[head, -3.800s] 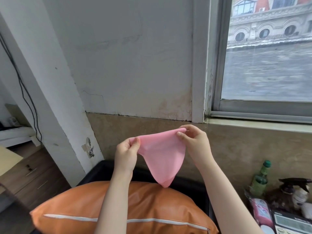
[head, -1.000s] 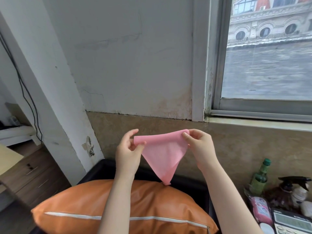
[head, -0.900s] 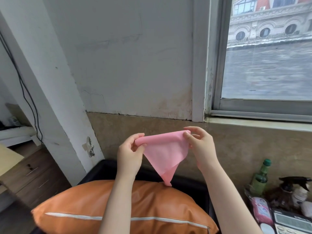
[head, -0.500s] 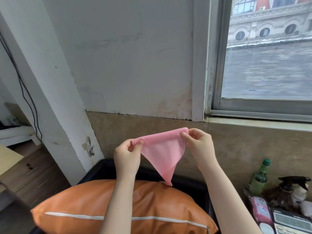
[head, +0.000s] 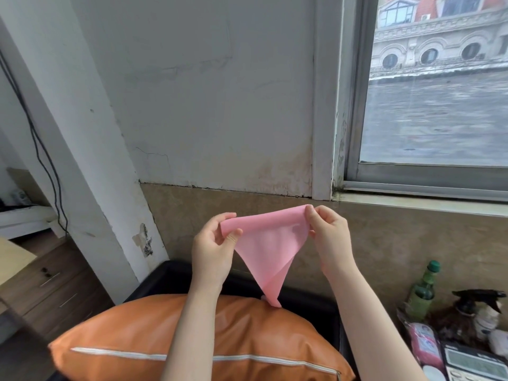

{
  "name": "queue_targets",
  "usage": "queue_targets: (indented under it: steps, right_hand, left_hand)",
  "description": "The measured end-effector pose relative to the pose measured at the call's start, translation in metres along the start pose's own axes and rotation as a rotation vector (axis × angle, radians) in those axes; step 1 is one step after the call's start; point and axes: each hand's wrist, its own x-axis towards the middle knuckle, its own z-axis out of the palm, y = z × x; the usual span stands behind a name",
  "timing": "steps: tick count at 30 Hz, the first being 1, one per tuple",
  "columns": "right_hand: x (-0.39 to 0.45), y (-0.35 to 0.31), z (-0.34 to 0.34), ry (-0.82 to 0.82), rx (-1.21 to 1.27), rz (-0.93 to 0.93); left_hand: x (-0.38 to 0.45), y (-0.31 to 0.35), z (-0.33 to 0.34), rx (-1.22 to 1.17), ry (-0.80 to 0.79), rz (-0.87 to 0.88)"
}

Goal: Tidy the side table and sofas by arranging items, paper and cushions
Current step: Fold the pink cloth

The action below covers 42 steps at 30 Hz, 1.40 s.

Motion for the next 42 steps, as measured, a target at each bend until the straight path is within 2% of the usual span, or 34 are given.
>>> queue_targets:
  steps: [4,8,14,23,28,30,33,35,42]
  right_hand:
    - [-0.002,-0.003,0.002,0.013,0.001,-0.025]
    - [-0.004,-0.004,0.000,-0.043,0.097,0.006]
    - [-0.007,-0.008,0.000,-0.012,-0.050,-0.062]
    - [-0.004,-0.010,-0.001,0.111,-0.092,-0.032]
    - [-0.008,-0.011,0.002,0.027,0.021,-0.016]
    - [-0.010,-0.011,0.002,-0.070,0.116,-0.004]
    - [-0.008,-0.011,-0.002,-0.241,0.083,-0.054]
    - [-0.008,-0.010,-0.003,-0.295,0.069,-0.051]
    - [-0.006,-0.012,0.002,-0.108,-0.104,-0.076]
  left_hand:
    - [-0.003,0.000,0.002,0.036,0.117,0.000]
    - [-0.001,-0.001,0.001,0.085,0.145,-0.021]
    - [-0.003,0.001,0.003,0.066,0.146,-0.079]
    - [-0.006,0.006,0.001,0.013,-0.170,0.007]
    - [-0.003,0.000,0.004,0.060,0.026,-0.047]
    - [-0.003,-0.001,0.005,0.058,0.061,-0.072]
    - [-0.002,0.000,0.003,0.093,0.129,-0.062]
    - [0.000,-0.001,0.000,0.101,0.161,-0.059]
    - [-0.006,0.000,0.003,0.030,0.108,-0.043]
